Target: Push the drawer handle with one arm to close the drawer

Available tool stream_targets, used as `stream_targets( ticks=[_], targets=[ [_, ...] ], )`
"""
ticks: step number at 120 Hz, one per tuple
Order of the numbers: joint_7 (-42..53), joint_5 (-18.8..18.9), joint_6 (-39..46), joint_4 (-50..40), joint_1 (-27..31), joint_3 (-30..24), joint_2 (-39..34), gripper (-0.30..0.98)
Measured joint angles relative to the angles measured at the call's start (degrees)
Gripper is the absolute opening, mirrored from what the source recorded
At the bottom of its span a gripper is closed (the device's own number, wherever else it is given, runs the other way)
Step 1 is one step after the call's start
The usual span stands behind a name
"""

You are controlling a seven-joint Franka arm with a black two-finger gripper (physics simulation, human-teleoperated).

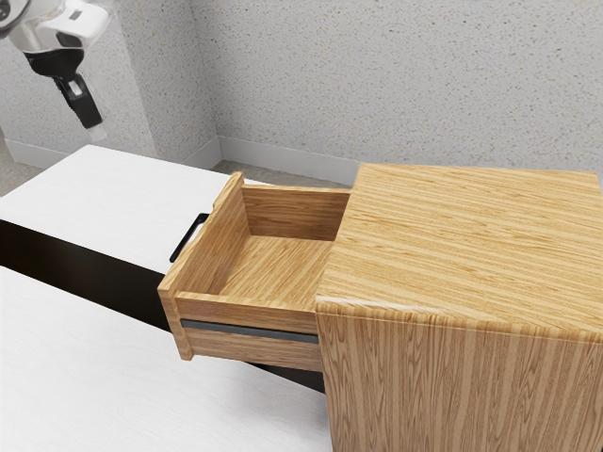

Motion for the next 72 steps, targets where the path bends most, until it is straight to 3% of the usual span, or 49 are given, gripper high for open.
stream_targets(
  ticks=[17,32,49,72],
  targets=[
    [10.26,1.97,10.35,-9.59,0.02,1.84,-1.72,0.36],
    [18.89,-0.47,14.56,-10.63,-0.04,2.38,-0.29,0.20],
    [28.54,-6.53,12.14,-8.59,-0.34,2.02,3.11,0.07],
    [40.98,-7.63,15.49,-12.46,-0.75,1.14,3.89,-0.03]
  ],
)
